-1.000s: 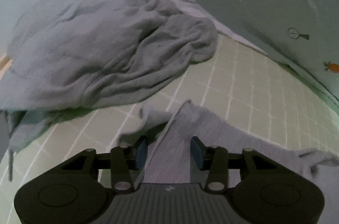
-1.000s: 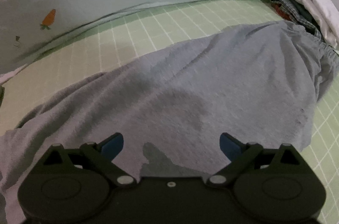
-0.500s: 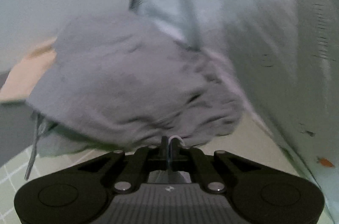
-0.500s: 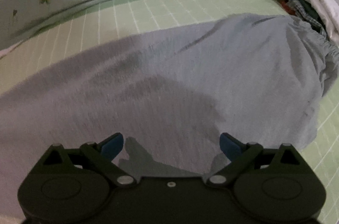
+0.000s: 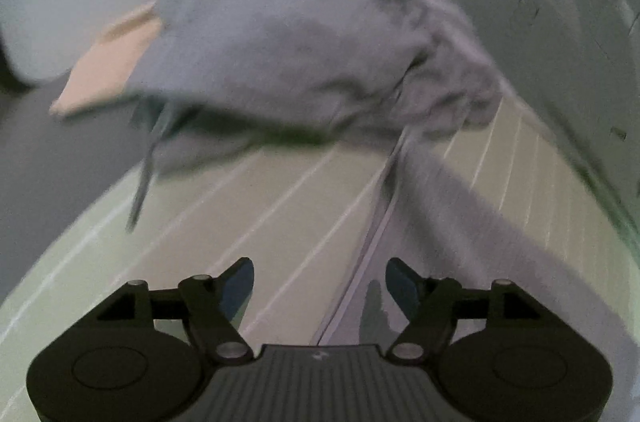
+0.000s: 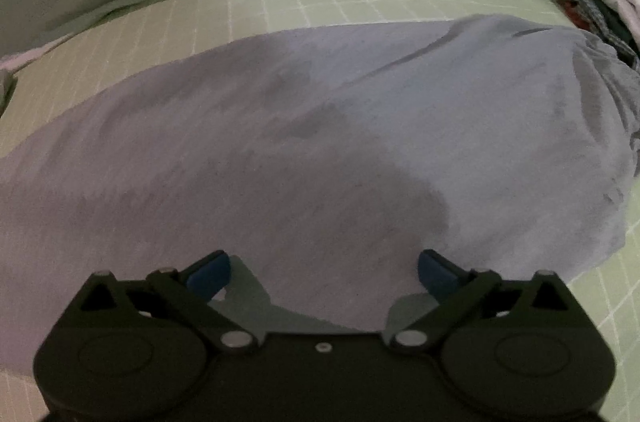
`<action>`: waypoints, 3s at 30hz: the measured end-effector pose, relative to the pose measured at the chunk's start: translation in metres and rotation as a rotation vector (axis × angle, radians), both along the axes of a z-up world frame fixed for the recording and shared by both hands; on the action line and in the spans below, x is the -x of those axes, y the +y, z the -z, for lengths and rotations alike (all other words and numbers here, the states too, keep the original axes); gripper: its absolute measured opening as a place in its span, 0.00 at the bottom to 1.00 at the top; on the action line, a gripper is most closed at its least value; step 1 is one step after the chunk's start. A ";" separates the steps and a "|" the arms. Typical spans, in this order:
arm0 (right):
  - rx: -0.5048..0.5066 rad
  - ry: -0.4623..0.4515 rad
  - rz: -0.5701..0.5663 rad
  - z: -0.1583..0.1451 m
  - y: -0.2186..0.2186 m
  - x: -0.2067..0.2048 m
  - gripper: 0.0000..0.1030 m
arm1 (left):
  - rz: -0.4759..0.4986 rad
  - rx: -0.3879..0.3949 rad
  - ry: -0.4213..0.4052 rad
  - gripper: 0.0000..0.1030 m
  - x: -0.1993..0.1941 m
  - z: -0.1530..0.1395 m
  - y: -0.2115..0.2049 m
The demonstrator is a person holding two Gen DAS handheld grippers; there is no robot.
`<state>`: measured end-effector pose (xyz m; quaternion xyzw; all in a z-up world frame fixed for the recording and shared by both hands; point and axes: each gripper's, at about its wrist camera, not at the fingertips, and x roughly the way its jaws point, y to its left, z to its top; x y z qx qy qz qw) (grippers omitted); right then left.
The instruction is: Fold clothes
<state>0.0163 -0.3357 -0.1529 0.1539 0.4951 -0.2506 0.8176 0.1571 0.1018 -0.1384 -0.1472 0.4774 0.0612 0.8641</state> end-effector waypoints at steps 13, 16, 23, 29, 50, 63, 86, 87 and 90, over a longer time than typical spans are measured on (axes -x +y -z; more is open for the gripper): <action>0.047 0.102 -0.036 -0.005 0.012 0.006 1.00 | 0.049 0.001 0.058 0.89 0.045 0.011 -0.034; 0.050 0.133 -0.034 -0.006 0.011 0.012 1.00 | 0.031 -0.010 0.070 0.88 0.046 0.013 -0.041; -0.056 0.114 0.058 0.000 0.001 0.022 1.00 | 0.045 -0.127 0.075 0.55 0.048 0.013 -0.057; -0.147 0.146 0.069 0.004 -0.010 0.022 1.00 | 0.057 -0.078 0.080 0.09 0.046 0.010 -0.060; -0.162 0.175 0.051 0.007 -0.025 0.050 1.00 | 0.274 -0.066 -0.083 0.06 0.036 -0.058 -0.164; -0.156 0.174 0.081 0.010 -0.042 0.075 1.00 | 0.692 -0.044 -0.054 0.24 0.081 -0.035 -0.294; -0.007 -0.120 -0.380 -0.014 0.050 -0.034 0.97 | 0.223 0.140 0.012 0.68 0.021 -0.009 -0.114; -0.008 -0.121 -0.396 -0.012 0.055 -0.040 0.96 | 0.221 0.154 0.015 0.68 0.015 -0.005 -0.115; -0.014 -0.111 -0.409 -0.012 0.068 -0.046 0.86 | 0.220 0.182 0.025 0.68 0.002 0.005 -0.117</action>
